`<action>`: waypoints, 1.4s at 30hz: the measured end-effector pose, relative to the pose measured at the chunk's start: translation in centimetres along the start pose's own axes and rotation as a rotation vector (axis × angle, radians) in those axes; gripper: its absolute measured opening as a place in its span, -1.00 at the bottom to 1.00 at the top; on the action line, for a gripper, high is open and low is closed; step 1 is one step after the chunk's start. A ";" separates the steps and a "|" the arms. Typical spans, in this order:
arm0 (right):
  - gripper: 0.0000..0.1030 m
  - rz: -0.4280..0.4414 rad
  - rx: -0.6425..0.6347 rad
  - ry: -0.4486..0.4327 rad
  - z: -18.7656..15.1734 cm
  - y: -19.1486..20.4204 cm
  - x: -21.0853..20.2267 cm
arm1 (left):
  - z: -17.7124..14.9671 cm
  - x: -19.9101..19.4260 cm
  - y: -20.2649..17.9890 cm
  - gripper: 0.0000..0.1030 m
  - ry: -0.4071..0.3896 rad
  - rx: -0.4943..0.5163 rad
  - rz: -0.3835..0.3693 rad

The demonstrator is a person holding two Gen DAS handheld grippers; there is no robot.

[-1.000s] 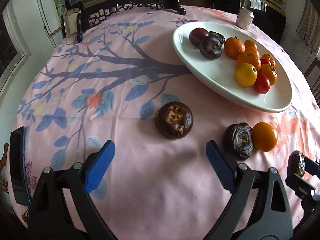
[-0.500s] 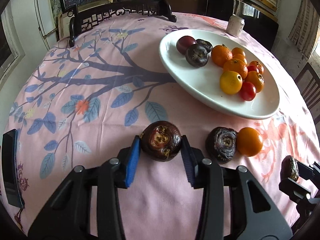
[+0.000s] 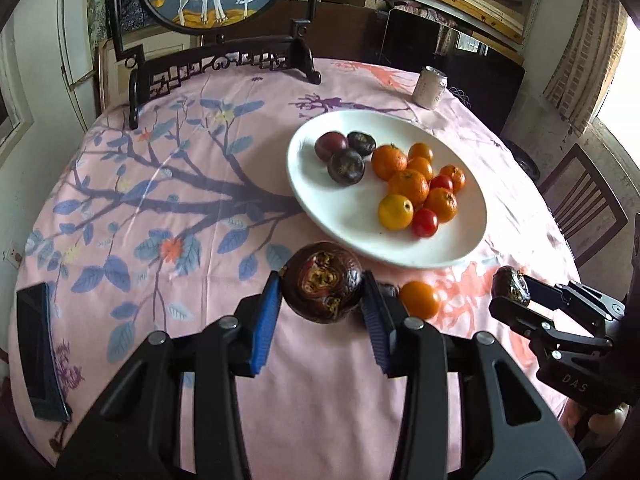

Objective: Organize fruits
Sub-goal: 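Carry both dark persimmons over the white plate and release them, then grasp an orange with the right gripper while the left grasps the last persimmon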

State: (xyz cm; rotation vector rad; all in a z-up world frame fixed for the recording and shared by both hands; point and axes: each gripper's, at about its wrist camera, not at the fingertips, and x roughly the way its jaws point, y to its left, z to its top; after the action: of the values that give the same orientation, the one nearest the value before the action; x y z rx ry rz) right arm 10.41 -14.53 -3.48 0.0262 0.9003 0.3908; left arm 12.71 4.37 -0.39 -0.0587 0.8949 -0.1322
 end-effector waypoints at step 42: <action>0.24 0.017 -0.038 0.056 -2.4 2.1 1.9 | -5.9 0.5 1.5 0.83 -0.003 -0.093 0.160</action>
State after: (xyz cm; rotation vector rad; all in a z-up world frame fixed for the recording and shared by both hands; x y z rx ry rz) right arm 8.92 -12.27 -6.07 -0.0122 0.9479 0.4260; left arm 8.50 5.77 -4.62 -0.0738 0.8985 0.0583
